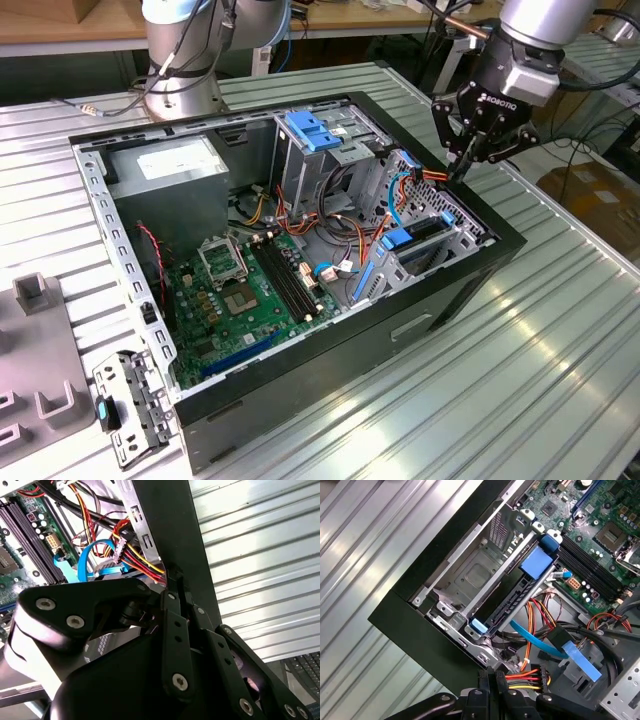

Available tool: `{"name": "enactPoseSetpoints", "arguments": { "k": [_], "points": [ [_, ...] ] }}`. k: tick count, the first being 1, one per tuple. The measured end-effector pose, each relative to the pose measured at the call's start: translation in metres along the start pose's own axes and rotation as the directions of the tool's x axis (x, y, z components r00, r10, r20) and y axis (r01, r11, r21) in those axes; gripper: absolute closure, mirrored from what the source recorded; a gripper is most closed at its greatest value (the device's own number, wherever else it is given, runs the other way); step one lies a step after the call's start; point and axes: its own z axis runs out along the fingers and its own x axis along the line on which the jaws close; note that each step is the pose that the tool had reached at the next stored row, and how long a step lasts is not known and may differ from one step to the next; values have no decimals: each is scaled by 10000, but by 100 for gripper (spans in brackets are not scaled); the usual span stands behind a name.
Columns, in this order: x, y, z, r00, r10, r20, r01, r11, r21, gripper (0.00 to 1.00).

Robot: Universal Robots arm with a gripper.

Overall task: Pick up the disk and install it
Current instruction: 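Insert the first disk wire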

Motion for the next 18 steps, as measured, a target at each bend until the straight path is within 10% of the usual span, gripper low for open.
{"name": "enactPoseSetpoints", "arguments": {
  "k": [14, 18],
  "points": [
    [-47, 56, 4, 9961, 883, 26, -883, 9961, -22, 84],
    [-49, 58, 6, 9902, 1398, 40, -1398, 9902, -37, 84]
  ]
}}
